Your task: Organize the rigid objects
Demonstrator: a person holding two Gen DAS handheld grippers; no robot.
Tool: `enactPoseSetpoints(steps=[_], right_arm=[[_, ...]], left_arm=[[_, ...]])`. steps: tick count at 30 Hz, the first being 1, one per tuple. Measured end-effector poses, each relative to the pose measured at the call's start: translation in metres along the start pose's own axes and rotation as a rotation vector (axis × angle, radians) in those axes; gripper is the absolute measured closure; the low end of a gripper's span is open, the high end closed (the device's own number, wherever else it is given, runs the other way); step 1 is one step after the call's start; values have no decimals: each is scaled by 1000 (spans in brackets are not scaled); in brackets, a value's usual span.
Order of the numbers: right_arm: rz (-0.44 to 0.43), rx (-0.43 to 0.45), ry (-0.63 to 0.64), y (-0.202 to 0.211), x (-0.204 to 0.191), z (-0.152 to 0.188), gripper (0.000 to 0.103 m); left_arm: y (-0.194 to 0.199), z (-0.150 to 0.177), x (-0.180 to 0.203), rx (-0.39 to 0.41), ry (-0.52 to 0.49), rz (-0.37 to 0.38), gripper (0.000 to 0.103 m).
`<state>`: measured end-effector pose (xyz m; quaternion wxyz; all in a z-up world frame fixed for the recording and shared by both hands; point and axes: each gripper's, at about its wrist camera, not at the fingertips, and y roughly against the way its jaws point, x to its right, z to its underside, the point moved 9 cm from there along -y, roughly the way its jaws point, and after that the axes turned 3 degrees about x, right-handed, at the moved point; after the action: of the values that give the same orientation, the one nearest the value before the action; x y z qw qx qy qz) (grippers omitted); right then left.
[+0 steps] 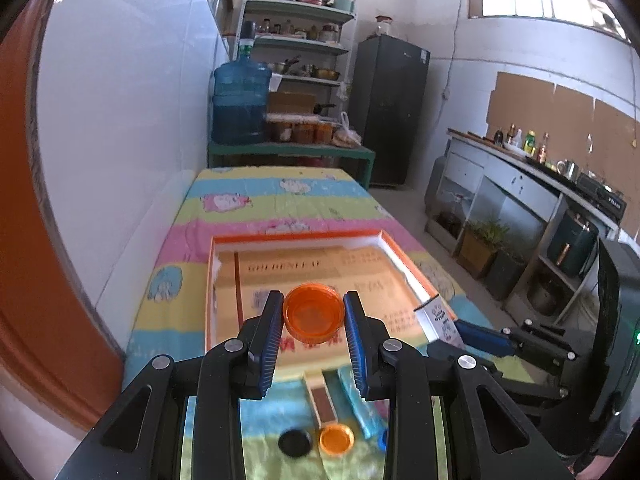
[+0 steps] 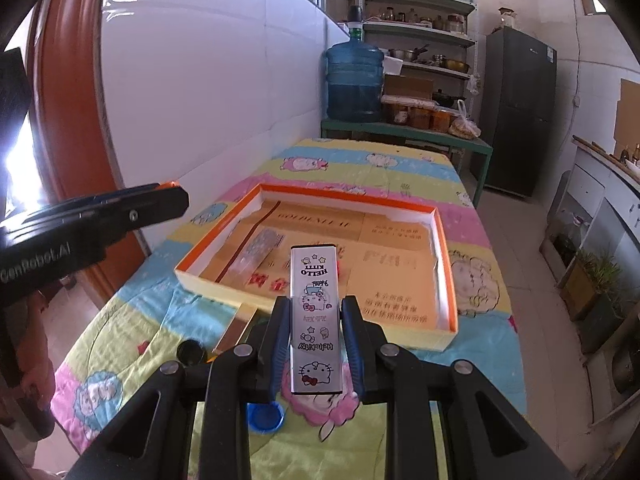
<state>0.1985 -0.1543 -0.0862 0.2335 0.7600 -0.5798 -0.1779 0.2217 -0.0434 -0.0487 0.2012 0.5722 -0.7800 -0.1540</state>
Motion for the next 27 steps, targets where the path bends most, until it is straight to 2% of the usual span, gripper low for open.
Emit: enactPoseSetpoints(steps=[7, 13, 20, 27], right_arm=[[35, 42, 18, -7, 15, -30, 77], [29, 44, -5, -25, 27, -43, 77], [18, 25, -92, -60, 50, -46, 77], [20, 2, -151, -93, 69, -43, 77]], left_arm=[[-23, -31, -3, 13, 10, -18, 72], [-58, -34, -6, -18, 22, -31, 72], [-105, -17, -9, -70, 54, -13, 72], [-137, 3, -16, -98, 51, -38, 72]])
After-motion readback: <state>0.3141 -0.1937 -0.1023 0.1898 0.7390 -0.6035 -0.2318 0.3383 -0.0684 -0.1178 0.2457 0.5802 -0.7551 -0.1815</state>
